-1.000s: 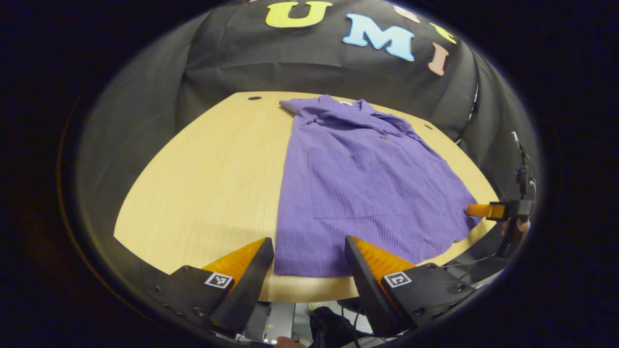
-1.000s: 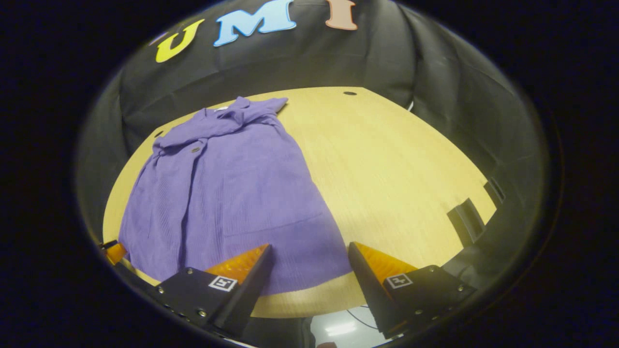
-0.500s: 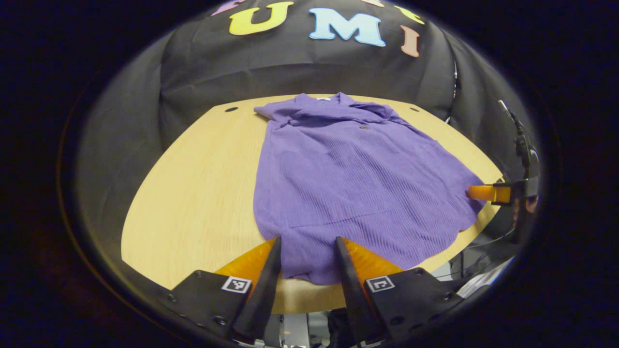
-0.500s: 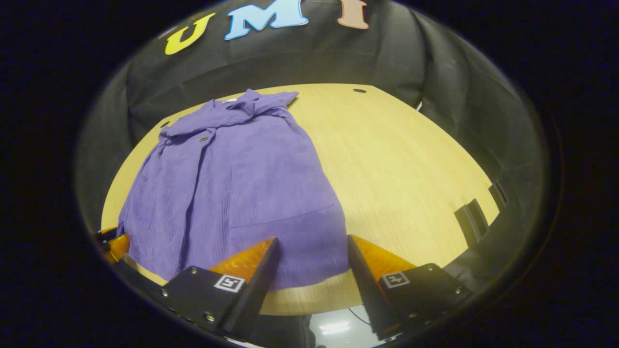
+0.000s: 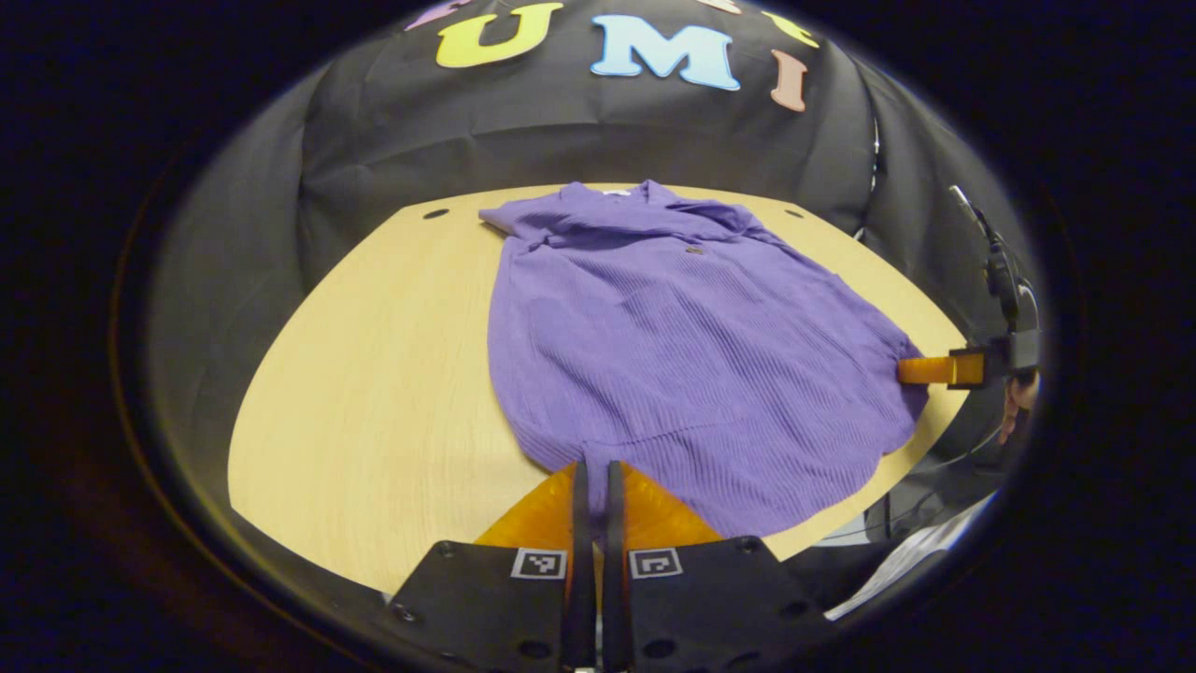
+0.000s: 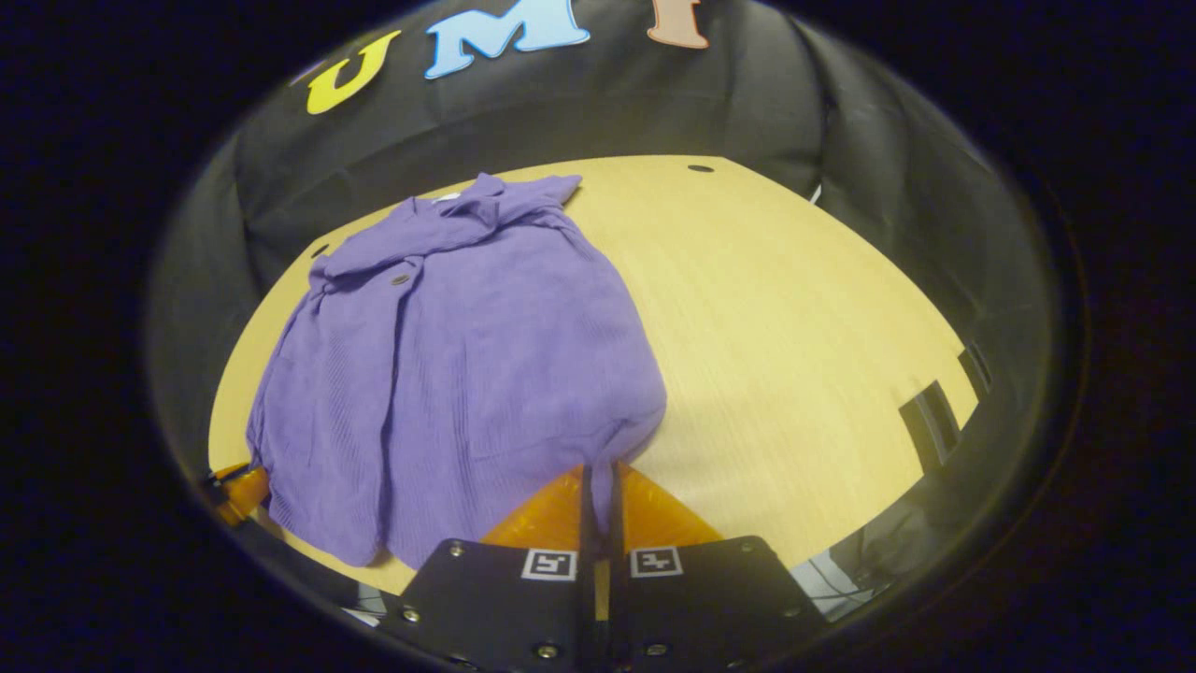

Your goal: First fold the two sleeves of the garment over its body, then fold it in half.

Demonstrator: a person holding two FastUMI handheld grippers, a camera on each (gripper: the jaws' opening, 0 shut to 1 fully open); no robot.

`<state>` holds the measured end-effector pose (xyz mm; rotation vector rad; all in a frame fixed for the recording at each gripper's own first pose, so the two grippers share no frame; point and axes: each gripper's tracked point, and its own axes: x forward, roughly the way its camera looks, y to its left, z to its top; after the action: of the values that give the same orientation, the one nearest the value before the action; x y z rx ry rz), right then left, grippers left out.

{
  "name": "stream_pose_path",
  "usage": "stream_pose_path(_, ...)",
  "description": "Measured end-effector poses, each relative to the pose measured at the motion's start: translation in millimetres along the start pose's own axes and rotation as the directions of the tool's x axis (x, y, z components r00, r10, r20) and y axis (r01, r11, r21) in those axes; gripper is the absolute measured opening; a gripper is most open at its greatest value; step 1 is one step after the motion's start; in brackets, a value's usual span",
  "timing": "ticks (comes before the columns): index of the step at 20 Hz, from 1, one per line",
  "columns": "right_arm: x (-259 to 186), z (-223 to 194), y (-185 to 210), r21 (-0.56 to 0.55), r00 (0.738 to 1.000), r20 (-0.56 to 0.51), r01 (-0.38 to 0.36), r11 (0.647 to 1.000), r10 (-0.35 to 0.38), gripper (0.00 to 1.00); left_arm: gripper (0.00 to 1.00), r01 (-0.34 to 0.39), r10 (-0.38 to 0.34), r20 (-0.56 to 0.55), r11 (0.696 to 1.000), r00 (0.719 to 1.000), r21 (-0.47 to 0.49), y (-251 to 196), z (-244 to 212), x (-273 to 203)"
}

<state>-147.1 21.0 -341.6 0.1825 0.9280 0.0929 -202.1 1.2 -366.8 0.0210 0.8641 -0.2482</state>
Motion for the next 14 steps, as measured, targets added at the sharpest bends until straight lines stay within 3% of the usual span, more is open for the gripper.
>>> stream_pose_path(2,-2,1,2,-0.009,1.0,0.0,-0.019,1.0,0.019,0.1,0.08,0.019,-0.019,0.001,0.999,1.0,-0.03,-4,3,0)
stream_pose_path(4,-10,9,5,0.007,0.999,0.02,-0.042,0.999,0.041,0.07,0.08,0.054,-0.053,0.023,0.996,0.998,-0.068,-8,13,-8)
stream_pose_path(9,-35,46,31,0.157,0.976,0.117,-0.203,0.966,0.186,0.06,0.08,0.145,-0.131,0.107,0.98,0.986,-0.135,-20,57,-32)
stream_pose_path(14,-49,77,33,0.157,0.961,0.178,-0.239,0.958,0.211,0.06,0.08,0.193,-0.164,0.154,0.961,0.974,-0.196,-29,92,-42)
